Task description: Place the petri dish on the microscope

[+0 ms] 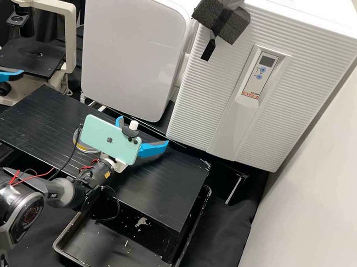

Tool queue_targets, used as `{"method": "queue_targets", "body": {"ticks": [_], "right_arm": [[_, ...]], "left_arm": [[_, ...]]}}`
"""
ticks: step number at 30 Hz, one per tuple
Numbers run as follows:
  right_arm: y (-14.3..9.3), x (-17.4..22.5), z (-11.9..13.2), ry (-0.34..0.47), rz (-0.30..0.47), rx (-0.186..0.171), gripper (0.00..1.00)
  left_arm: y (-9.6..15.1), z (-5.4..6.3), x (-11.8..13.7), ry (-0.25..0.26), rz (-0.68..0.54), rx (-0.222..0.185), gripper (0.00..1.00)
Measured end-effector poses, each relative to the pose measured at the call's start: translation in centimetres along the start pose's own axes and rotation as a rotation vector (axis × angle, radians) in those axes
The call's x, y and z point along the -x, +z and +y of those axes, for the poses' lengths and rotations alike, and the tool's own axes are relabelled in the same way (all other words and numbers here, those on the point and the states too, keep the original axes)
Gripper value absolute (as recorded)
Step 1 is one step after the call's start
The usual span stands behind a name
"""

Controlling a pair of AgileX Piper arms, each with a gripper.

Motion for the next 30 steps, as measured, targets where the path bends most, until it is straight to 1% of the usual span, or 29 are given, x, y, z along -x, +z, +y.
{"method": "queue_targets", "body": {"ticks": [3, 7, 10, 12, 14, 15, 16, 17, 18, 19, 21, 23, 24, 26, 30], "right_arm": [[0.0, 0.0, 0.0, 0.0, 0.0, 0.0, 1.0], [0.0, 0.0, 0.0, 0.0, 0.0, 0.0, 1.0], [0.0, 0.0, 0.0, 0.0, 0.0, 0.0, 1.0], [0.0, 0.0, 0.0, 0.0, 0.0, 0.0, 1.0], [0.0, 0.0, 0.0, 0.0, 0.0, 0.0, 1.0], [0.0, 0.0, 0.0, 0.0, 0.0, 0.0, 1.0], [0.0, 0.0, 0.0, 0.0, 0.0, 0.0, 1.0], [0.0, 0.0, 0.0, 0.0, 0.0, 0.0, 1.0], [0.0, 0.0, 0.0, 0.0, 0.0, 0.0, 1.0], [0.0, 0.0, 0.0, 0.0, 0.0, 0.0, 1.0], [0.0, 0.0, 0.0, 0.0, 0.0, 0.0, 1.0], [0.0, 0.0, 0.0, 0.0, 0.0, 0.0, 1.0], [0.0, 0.0, 0.0, 0.0, 0.0, 0.0, 1.0], [0.0, 0.0, 0.0, 0.0, 0.0, 0.0, 1.0], [0.0, 0.0, 0.0, 0.0, 0.0, 0.0, 1.0]], "left_arm": [[2.4, 0.0, 0.0, -0.003, -0.104, -0.019, 1.0], [6.4, 0.6, -0.2, 0.009, -0.288, -0.051, 1.0], [8.8, 0.9, -0.2, 0.01, -0.385, -0.061, 1.0], [10.0, 1.0, -0.3, -0.004, -0.433, -0.057, 1.0], [11.0, 0.7, -0.6, -0.027, -0.478, -0.042, 1.0], [11.4, 0.2, -0.9, -0.054, -0.502, -0.03, 1.0], [11.7, 0.0, -1.0, -0.063, -0.514, -0.023, 1.0], [11.9, -0.3, -1.2, -0.087, -0.524, -0.013, 1.0], [12.2, -0.9, -1.4, -0.127, -0.532, 0.003, 1.0], [12.4, -1.3, -1.5, -0.153, -0.54, 0.011, 1.0], [12.8, -1.8, -1.8, -0.184, -0.553, 0.029, 1.0], [13.1, -2.4, -2.1, -0.225, -0.558, 0.063, 1.0], [13.3, -2.5, -2.3, -0.237, -0.565, 0.083, 1.0], [13.7, -2.7, -2.4, -0.267, -0.58, 0.141, 1.0], [14.1, -2.6, -2.4, -0.296, -0.609, 0.191, 1.0]]}}
